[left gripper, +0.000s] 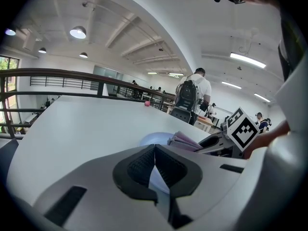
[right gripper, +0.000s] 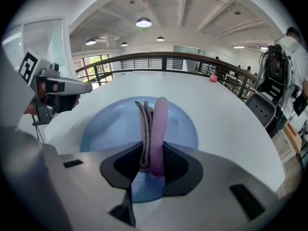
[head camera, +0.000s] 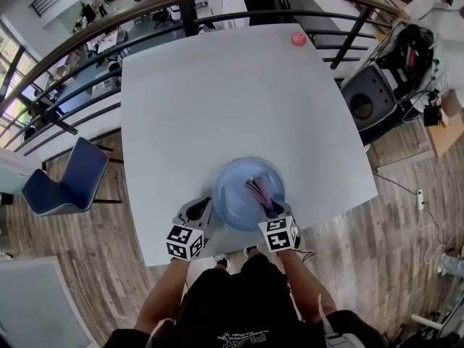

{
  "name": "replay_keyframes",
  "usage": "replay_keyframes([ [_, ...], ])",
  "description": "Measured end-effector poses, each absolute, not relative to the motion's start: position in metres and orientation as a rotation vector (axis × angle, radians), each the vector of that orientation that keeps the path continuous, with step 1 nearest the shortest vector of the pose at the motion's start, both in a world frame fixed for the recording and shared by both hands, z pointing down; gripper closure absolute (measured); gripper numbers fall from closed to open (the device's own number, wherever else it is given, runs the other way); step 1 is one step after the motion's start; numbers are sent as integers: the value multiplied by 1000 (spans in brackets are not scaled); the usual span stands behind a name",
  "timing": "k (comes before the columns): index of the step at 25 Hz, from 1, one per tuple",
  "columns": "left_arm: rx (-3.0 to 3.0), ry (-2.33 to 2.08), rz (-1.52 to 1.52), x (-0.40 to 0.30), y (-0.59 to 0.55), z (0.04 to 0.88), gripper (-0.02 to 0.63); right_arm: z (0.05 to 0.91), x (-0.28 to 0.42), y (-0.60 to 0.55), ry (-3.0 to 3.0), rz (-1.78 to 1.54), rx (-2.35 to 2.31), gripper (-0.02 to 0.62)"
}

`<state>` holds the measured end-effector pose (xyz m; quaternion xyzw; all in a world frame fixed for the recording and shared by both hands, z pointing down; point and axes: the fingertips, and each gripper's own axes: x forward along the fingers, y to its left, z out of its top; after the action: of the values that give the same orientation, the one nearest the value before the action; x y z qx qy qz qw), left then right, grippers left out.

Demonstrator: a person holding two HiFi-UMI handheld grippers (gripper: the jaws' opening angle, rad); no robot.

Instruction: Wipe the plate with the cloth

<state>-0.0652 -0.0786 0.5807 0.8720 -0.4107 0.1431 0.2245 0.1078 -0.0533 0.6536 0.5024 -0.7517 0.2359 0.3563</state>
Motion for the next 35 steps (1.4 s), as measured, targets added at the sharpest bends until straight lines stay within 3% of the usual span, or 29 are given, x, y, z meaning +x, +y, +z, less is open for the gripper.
replay_keyframes([
  [16,2455,-1311,155,-56,-76,485,592,555,97,-89,-2191,423,1257,483],
  [27,2564,-1468,61,-87,-85,408,592,452,40,-113,-2530,232,1242,483],
  [35,2609,-1545,20,-91,-80,354,592,374,39,-114,-2659,106,1285,485],
])
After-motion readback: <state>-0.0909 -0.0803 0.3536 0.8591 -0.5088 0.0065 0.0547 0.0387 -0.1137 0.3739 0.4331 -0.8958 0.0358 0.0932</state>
